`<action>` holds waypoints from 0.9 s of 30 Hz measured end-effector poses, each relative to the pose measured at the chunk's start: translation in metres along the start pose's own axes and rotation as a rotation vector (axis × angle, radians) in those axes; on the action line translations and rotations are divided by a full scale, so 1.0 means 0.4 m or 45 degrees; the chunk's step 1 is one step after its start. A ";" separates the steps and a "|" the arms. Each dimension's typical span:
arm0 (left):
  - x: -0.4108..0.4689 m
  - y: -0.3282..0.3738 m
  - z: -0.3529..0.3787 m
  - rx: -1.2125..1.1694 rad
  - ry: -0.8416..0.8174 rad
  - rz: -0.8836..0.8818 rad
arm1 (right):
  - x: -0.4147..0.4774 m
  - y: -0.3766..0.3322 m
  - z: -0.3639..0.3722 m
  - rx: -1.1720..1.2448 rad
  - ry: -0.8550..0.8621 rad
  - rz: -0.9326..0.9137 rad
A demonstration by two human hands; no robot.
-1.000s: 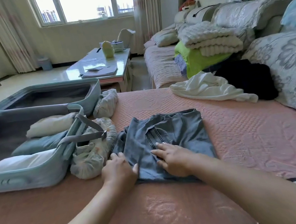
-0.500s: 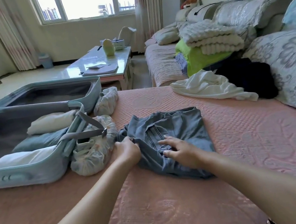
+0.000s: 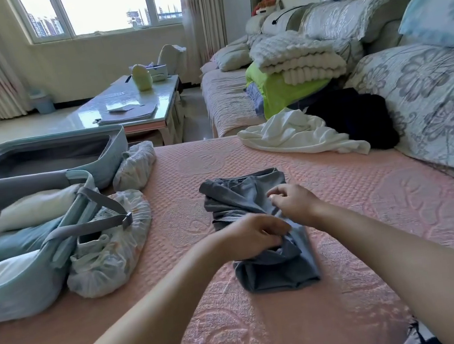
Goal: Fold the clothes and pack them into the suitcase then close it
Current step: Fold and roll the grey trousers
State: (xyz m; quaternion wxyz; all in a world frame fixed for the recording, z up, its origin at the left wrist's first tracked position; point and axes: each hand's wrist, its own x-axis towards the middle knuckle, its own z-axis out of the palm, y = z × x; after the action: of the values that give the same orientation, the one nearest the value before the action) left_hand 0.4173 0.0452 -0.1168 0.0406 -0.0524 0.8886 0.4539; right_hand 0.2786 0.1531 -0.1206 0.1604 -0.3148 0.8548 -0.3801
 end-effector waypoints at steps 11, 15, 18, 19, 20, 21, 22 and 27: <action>0.011 -0.175 -0.159 1.052 0.296 -0.118 | 0.008 -0.068 0.094 -0.800 -0.341 -0.332; 0.068 -0.135 -0.187 0.960 0.372 0.004 | 0.026 -0.072 0.119 -0.898 -0.181 -0.320; 0.101 -0.094 -0.208 0.741 0.702 0.286 | 0.038 -0.084 0.095 -0.622 0.013 -0.224; 0.117 -0.085 -0.204 0.630 0.809 0.454 | 0.044 -0.088 0.076 -0.497 0.088 -0.131; 0.133 -0.078 -0.195 0.564 0.851 0.559 | 0.054 -0.083 0.057 -0.383 0.148 -0.009; 0.145 -0.067 -0.180 0.558 0.851 0.597 | 0.062 -0.074 0.034 -0.301 0.190 0.129; 0.154 -0.066 -0.164 0.583 0.828 0.584 | 0.070 -0.062 0.013 -0.295 0.197 0.254; 0.122 -0.072 -0.081 0.762 0.388 0.268 | 0.052 0.010 -0.053 -0.645 0.050 0.540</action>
State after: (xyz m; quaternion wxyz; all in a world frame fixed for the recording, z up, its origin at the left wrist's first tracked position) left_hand 0.3718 -0.0007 -0.1267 -0.1261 -0.0134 0.9786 0.1620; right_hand 0.2506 0.1531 -0.1103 0.1362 -0.1522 0.9716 -0.1196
